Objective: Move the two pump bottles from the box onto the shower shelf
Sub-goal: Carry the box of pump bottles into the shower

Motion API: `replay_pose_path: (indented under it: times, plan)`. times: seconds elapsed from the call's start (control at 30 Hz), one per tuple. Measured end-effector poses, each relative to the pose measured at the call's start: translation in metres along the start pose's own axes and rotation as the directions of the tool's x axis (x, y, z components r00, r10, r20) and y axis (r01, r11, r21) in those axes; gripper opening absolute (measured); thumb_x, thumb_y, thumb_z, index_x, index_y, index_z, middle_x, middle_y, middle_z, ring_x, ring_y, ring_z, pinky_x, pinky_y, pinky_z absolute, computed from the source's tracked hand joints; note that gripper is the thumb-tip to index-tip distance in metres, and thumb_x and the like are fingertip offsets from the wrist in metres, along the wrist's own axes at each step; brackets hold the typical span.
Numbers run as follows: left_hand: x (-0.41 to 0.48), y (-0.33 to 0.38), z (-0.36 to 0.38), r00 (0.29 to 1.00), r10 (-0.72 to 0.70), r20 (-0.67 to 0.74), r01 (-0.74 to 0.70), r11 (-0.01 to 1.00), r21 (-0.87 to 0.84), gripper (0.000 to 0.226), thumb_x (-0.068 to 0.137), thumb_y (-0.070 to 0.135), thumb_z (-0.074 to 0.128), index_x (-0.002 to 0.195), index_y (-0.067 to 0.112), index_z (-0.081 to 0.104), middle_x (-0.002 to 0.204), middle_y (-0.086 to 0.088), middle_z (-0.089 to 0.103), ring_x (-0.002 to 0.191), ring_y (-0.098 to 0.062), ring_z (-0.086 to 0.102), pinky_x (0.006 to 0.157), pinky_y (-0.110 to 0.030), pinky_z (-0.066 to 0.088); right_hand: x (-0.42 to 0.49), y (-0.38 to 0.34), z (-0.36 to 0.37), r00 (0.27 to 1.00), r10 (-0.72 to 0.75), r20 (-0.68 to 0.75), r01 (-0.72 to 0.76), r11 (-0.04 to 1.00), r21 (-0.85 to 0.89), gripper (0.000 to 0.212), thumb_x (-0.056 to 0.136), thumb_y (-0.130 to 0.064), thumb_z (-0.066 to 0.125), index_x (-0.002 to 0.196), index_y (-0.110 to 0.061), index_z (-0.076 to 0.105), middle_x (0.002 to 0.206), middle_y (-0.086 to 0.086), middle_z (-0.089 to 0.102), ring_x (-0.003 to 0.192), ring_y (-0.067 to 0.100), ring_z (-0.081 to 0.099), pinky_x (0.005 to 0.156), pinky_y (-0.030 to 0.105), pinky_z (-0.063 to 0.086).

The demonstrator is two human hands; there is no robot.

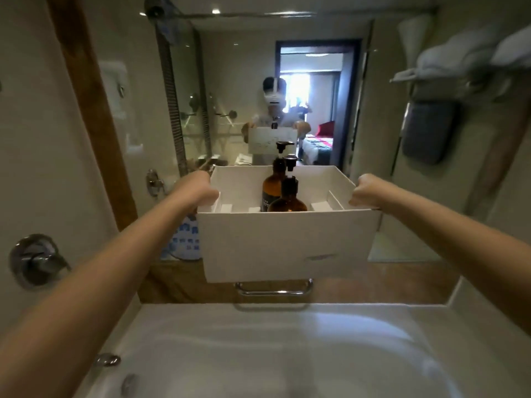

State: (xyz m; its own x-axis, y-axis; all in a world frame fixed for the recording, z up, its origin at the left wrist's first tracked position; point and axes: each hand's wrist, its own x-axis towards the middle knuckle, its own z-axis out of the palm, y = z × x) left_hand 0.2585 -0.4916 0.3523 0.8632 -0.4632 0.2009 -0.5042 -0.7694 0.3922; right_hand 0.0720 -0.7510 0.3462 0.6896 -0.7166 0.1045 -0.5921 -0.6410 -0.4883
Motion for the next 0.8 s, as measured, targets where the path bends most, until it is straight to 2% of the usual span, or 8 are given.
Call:
replay_pose_path:
  times: [0.2,0.33,0.43,0.63,0.73,0.8]
  plan:
    - [-0.01,0.094,0.045,0.972,0.224,0.07,-0.217,0.971,-0.102,0.005,0.071,0.009,0.062,0.072,0.009,0.058,0.064,-0.006,0.055,0.058,-0.019,0.052,0.046,-0.027,0.033,-0.049,0.088,-0.059,0.977,0.189,-0.099,-0.193,0.981,-0.026,0.027,0.081,-0.006,0.059,0.101,0.011,0.064,0.089,0.02,0.06,0.079,0.029,0.056,0.066,0.029,0.04]
    - [-0.033,0.167,0.073,0.931,0.352,0.096,-0.334,0.928,-0.163,0.005,0.075,0.01,0.061,0.075,0.008,0.056,0.064,-0.005,0.051,0.063,-0.022,0.052,0.049,-0.029,0.033,-0.093,0.15,-0.101,0.934,0.315,-0.168,-0.324,0.946,-0.027,0.029,0.081,-0.003,0.06,0.106,0.012,0.063,0.092,0.022,0.06,0.083,0.031,0.057,0.068,0.029,0.039]
    - [-0.056,0.225,0.09,0.889,0.438,0.135,-0.417,0.895,-0.159,0.012,0.078,0.011,0.059,0.068,0.009,0.052,0.065,-0.003,0.048,0.061,-0.019,0.049,0.051,-0.03,0.036,-0.133,0.197,-0.131,0.884,0.407,-0.229,-0.425,0.905,-0.032,0.029,0.08,-0.004,0.06,0.106,0.007,0.063,0.096,0.021,0.061,0.09,0.033,0.061,0.068,0.03,0.042]
    - [-0.125,0.334,0.125,0.801,0.551,0.234,-0.507,0.832,-0.226,0.005,0.078,0.01,0.055,0.076,0.005,0.053,0.067,-0.006,0.052,0.068,-0.027,0.054,0.059,-0.031,0.043,-0.22,0.286,-0.19,0.756,0.554,-0.349,-0.602,0.797,-0.041,0.026,0.08,-0.005,0.06,0.104,0.003,0.064,0.095,0.017,0.064,0.089,0.032,0.064,0.067,0.033,0.048]
    - [-0.165,0.383,0.141,0.739,0.613,0.279,-0.545,0.787,-0.288,0.009,0.079,0.012,0.055,0.072,0.007,0.052,0.07,-0.007,0.055,0.071,-0.028,0.058,0.061,-0.032,0.047,-0.267,0.321,-0.219,0.683,0.62,-0.385,-0.688,0.724,-0.055,0.026,0.084,-0.009,0.059,0.108,0.0,0.063,0.086,0.012,0.058,0.078,0.027,0.059,0.056,0.025,0.041]
    - [-0.191,0.414,0.151,0.698,0.658,0.284,-0.572,0.75,-0.332,0.013,0.079,0.012,0.057,0.068,0.01,0.05,0.072,-0.008,0.057,0.073,-0.028,0.059,0.064,-0.033,0.05,-0.299,0.343,-0.236,0.645,0.652,-0.398,-0.725,0.687,-0.049,0.027,0.082,-0.01,0.061,0.107,0.0,0.064,0.086,0.012,0.058,0.076,0.026,0.057,0.058,0.025,0.04]
